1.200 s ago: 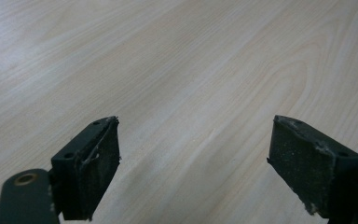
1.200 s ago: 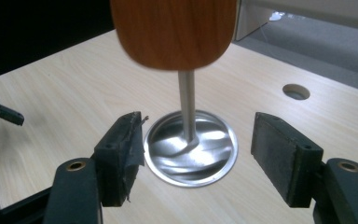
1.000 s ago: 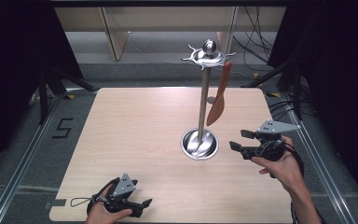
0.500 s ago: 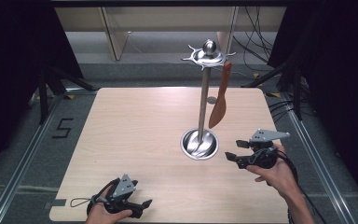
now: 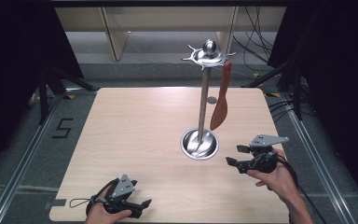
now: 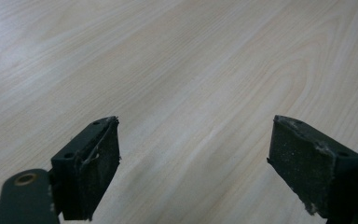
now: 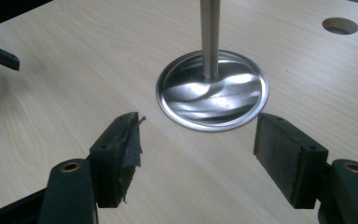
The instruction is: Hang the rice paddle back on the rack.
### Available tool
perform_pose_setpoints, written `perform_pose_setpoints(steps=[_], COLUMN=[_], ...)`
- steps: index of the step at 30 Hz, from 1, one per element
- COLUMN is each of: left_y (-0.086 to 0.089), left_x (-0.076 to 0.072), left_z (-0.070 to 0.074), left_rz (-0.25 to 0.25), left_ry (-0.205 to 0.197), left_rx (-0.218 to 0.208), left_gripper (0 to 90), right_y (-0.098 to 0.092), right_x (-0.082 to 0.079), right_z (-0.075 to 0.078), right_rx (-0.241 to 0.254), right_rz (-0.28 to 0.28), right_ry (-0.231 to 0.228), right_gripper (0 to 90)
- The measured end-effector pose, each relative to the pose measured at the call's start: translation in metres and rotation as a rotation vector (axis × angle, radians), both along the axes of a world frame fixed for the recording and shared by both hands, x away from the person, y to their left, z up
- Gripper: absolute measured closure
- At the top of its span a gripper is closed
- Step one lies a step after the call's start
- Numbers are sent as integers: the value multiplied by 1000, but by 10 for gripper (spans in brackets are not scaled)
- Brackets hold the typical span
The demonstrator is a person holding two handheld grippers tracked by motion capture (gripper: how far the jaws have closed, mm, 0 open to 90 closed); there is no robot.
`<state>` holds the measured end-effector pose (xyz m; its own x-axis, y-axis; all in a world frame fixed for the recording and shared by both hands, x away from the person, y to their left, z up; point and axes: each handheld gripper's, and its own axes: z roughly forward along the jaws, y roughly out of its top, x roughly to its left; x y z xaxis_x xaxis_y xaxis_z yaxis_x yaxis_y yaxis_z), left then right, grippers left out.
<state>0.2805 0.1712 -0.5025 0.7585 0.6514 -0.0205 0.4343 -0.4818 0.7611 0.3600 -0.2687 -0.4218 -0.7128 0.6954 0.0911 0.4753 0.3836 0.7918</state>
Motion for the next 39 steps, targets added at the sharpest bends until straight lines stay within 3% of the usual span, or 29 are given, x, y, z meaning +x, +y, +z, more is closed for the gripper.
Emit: perform_pose_setpoints(steps=[3, 4, 6, 11, 12, 14, 16, 17, 18, 25, 29, 35, 38, 39], left_y=[1, 0, 1, 0, 0, 1, 1, 2, 2, 2, 2, 2, 2, 2], left_x=[0, -1, -1, -2, -2, -1, -2, -2, -2, -2, -2, -3, -2, -2], left_z=[1, 0, 0, 0, 0, 1, 1, 1, 1, 1, 1, 1, 1, 1], left_rz=[-18, -7, 4, 4, 0, -16, -15, -13, -12, -8, -7, -7, -7, -7], left_ry=[-16, -4, 1, 1, -3, -16, -10, -16, -17, -17, -16, -15, -15, -15], left_rx=[19, -6, 6, 4, 3, 14, 9, 15, 14, 10, 9, 9, 9, 9], left_gripper=[158, 158, 158, 158, 158, 158, 158, 158, 158, 158, 158, 158, 158, 158], right_y=[-2, -2, -3, -5, -7, -6, -8, -5, -5, -4, -4, -3, -4, -3], right_x=[-1, -3, -3, -5, -4, -6, -5, -7, -8, -10, -11, -13, -13, -15], right_z=[-4, -5, -8, -13, -15, -17, -17, -19, -19, -22, -24, -28, -29, -29], right_rx=[13, 18, 16, 11, -11, 4, -14, 8, -6, -15, -21, -13, -35, -20], right_rz=[-5, -19, -17, -19, 0, -13, 1, -1, -10, 0, 12, 7, 11, -8], right_ry=[21, 28, 44, 49, 37, 62, 45, 75, 79, 64, 78, 91, 70, 87], right_gripper=[325, 325, 324, 322, 321, 318, 317, 316, 315, 312, 311, 307, 296, 293])
